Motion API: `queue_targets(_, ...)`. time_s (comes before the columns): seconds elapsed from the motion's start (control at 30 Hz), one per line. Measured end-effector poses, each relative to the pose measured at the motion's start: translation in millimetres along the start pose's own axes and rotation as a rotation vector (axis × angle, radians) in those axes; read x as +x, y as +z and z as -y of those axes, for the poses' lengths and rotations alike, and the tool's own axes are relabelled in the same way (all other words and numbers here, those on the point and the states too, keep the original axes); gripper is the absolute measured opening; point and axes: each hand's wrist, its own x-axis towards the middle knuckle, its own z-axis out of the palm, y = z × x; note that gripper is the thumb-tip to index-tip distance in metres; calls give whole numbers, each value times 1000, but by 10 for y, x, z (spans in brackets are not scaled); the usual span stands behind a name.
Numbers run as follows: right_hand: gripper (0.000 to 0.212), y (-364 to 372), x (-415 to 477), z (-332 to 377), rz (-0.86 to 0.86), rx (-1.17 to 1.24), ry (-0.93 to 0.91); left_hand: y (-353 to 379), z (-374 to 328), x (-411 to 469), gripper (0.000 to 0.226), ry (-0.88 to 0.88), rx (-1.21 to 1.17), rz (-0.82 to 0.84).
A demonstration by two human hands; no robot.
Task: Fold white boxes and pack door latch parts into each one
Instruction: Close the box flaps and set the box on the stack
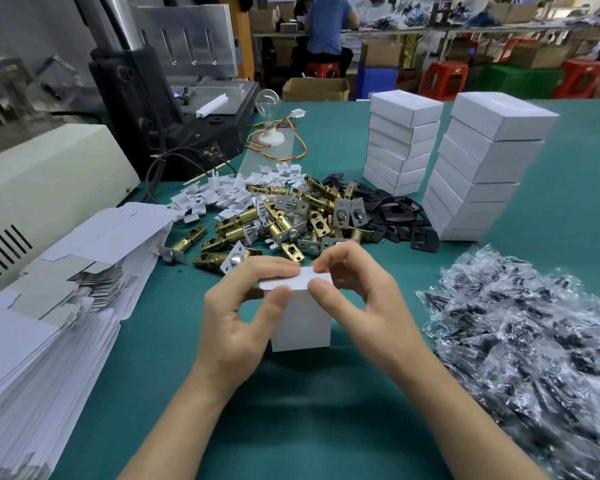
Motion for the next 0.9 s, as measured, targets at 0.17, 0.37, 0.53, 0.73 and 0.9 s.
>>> queue_targets(0.17, 12, -22, 13, -10, 9, -40, -3, -1, 29, 6, 17, -31, 4, -13)
queue_targets(0.37, 15, -20, 11, -39, -2, -94, -13, 2, 20, 13, 18, -62, -20, -8)
queue_targets(0.53, 17, -8, 15, -70, -20, -113, -20, 5, 1, 10, 20, -89, -43, -2)
queue_targets(0.73, 15, -6, 7, -54, -57, -134, -52, 1, 23, 16, 18, -119, -29, -1)
queue_targets(0.9, 15, 15, -4, -34, -91, -90, -43, -7, 26, 30, 20, -133, -79, -4)
